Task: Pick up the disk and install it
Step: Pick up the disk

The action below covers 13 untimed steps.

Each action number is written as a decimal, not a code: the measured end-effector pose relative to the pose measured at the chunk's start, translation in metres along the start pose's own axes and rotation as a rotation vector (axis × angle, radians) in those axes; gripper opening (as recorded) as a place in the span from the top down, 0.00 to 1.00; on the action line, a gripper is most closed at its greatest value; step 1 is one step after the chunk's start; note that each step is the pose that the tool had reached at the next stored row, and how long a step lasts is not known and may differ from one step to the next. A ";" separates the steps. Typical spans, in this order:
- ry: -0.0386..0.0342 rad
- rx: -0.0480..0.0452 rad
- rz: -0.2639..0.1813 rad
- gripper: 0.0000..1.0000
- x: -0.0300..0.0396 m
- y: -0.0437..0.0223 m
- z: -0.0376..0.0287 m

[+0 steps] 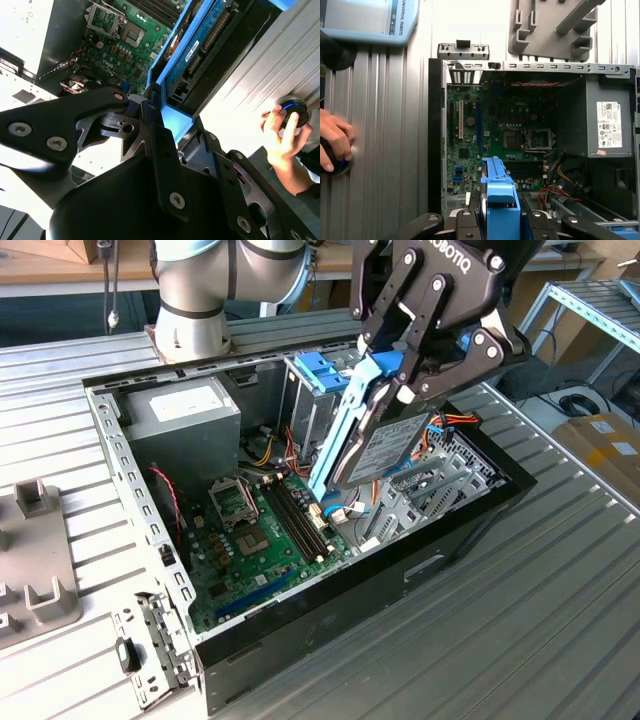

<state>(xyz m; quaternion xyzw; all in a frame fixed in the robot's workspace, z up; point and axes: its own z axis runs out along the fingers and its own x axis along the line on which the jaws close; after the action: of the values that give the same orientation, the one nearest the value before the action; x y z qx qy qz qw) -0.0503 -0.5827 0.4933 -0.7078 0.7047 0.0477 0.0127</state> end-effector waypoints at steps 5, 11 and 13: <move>0.0001 0.0000 0.000 0.63 0.0002 -0.0017 0.0001; -0.0001 0.0000 0.000 0.63 0.0005 -0.0037 0.0003; 0.0000 0.0000 0.000 0.63 0.0005 -0.0050 0.0004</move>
<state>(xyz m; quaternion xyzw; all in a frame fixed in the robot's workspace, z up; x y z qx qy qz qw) -0.0453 -0.5831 0.4926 -0.7078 0.7047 0.0477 0.0127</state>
